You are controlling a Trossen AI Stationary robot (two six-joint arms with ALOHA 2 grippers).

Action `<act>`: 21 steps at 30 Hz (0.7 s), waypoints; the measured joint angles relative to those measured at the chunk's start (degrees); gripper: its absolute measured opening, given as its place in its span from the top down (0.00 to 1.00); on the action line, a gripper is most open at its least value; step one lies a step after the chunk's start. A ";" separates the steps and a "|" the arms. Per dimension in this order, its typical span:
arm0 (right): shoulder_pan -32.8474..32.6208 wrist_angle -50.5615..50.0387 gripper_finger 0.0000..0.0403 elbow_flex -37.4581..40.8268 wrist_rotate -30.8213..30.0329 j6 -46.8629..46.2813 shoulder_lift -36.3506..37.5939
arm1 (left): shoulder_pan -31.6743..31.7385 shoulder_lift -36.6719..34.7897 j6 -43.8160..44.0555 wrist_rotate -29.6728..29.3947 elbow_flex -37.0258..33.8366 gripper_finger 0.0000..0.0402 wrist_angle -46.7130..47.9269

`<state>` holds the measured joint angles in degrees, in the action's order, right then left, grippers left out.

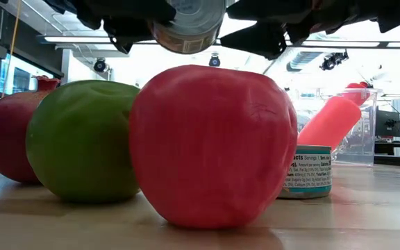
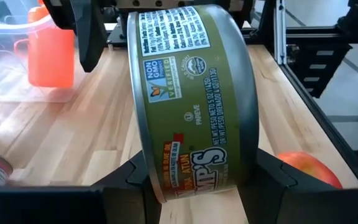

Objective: Pick & Place Food Item
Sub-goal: Put the green tuna can into the white bin

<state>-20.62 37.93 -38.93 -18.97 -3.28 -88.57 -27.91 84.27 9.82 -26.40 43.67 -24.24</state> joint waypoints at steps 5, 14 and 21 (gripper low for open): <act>0.31 5.79 0.18 0.08 2.28 2.19 -3.14 | 0.06 0.00 -0.15 0.71 -0.08 0.62 0.05; 0.48 10.38 0.18 0.14 4.31 3.61 -4.66 | -0.16 -0.09 -1.03 0.58 -0.08 0.62 -0.38; 0.59 10.77 0.18 0.14 8.16 3.60 -4.66 | -0.16 -0.09 -1.44 1.03 -0.05 0.62 -0.56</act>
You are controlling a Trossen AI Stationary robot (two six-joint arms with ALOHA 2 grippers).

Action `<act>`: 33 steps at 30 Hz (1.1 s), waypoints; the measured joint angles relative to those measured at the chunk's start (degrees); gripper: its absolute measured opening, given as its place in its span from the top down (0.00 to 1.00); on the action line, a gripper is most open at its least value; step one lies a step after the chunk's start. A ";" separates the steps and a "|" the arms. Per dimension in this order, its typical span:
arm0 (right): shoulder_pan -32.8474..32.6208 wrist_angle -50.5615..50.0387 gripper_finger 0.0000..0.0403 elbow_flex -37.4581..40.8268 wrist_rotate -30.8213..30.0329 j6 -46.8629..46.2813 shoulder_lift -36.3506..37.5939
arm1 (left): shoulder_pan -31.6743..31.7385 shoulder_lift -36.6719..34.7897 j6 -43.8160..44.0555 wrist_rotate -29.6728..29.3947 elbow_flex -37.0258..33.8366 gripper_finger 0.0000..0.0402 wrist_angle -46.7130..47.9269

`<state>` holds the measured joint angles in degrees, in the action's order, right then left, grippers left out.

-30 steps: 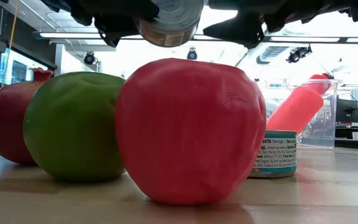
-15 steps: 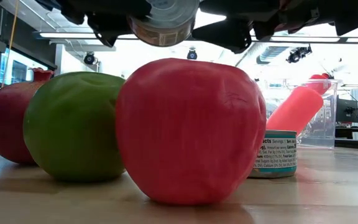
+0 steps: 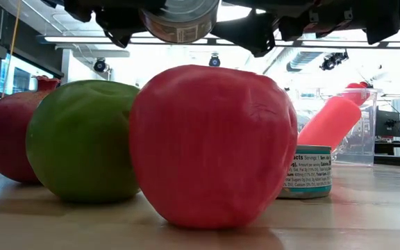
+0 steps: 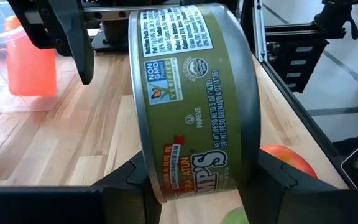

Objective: Pick & Place Food Item
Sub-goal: Put the green tuna can into the white bin

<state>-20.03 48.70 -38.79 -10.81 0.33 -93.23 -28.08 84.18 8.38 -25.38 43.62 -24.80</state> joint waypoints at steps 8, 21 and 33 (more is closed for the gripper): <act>-0.60 -0.98 0.18 -0.19 0.51 -0.25 0.00 | 0.00 0.04 -0.02 2.75 0.10 0.62 -0.19; -0.71 -5.48 0.18 -0.33 -4.62 -0.85 -0.07 | -1.96 0.07 0.77 2.75 0.35 0.62 -0.69; -6.17 -6.69 0.18 -0.28 -12.81 -1.27 2.98 | -1.79 0.09 1.93 3.44 0.28 0.62 -0.20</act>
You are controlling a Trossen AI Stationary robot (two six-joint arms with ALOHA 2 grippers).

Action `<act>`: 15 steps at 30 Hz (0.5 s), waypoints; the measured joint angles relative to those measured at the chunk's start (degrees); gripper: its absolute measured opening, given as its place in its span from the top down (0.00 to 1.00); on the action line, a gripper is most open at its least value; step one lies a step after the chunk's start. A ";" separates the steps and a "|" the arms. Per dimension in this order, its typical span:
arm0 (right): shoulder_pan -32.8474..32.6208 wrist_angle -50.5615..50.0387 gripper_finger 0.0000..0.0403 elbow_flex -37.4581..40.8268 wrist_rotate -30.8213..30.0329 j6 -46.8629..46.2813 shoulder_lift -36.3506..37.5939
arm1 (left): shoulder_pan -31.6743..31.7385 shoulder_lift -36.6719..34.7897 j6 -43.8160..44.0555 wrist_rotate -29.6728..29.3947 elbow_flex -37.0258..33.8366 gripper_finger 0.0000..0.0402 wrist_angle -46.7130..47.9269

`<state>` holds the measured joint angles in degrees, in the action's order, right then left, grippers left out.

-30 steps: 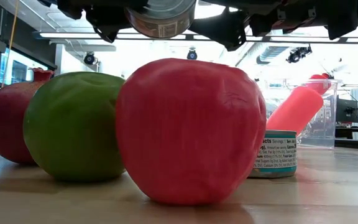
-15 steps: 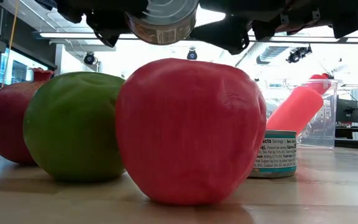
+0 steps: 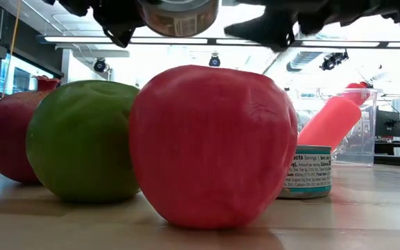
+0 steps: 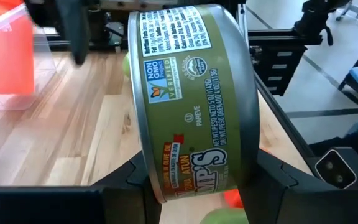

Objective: Pick & Place Food Item
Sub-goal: Put the green tuna can into the white bin

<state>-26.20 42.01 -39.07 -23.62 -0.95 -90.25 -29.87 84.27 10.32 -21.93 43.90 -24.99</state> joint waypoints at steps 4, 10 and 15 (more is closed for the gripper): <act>0.48 2.59 0.18 0.00 0.93 1.66 0.02 | 1.76 0.00 -0.02 0.15 -0.01 0.62 -0.20; 3.28 2.81 0.18 0.02 9.27 -1.15 -0.01 | 3.85 0.00 -0.01 0.27 -0.09 0.62 0.33; 5.14 3.46 0.18 0.02 9.93 -2.47 -0.01 | 3.94 0.00 -0.48 0.82 -0.09 0.62 0.35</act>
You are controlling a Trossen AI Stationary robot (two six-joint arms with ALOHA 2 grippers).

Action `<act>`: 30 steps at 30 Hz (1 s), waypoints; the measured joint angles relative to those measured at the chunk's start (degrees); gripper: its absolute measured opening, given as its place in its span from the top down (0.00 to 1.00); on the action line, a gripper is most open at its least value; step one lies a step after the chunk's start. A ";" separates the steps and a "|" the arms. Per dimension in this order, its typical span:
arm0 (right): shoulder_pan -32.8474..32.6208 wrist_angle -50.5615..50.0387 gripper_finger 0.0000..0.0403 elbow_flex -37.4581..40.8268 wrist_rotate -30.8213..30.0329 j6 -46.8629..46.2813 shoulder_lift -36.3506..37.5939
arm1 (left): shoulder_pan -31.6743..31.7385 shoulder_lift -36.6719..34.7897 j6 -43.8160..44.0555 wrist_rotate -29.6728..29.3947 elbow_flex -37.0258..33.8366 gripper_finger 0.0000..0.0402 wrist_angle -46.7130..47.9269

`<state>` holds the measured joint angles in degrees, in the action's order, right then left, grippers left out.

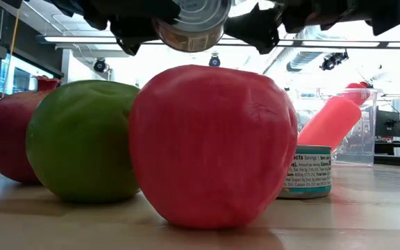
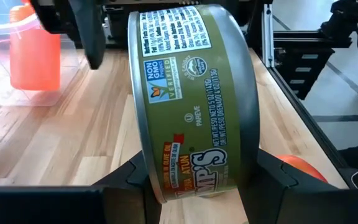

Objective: Pick & Place Food Item
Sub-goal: Put the green tuna can into the white bin

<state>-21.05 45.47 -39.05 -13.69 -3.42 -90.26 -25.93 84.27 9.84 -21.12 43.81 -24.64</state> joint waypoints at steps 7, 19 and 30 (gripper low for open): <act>0.96 0.68 0.18 0.02 2.34 0.04 -0.02 | 0.33 0.00 -1.44 -0.04 -0.02 0.62 -0.21; 2.90 4.88 0.18 -0.13 4.37 1.11 -0.04 | 3.64 0.00 -1.22 -0.12 -0.09 0.62 -2.87; 5.70 4.49 0.20 -1.36 10.95 -2.30 -2.90 | 3.76 0.00 -1.29 -0.06 -0.09 0.62 -3.54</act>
<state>-15.35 49.96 -40.41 -2.74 -5.72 -93.16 -22.17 84.27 8.55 -21.17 43.72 -28.18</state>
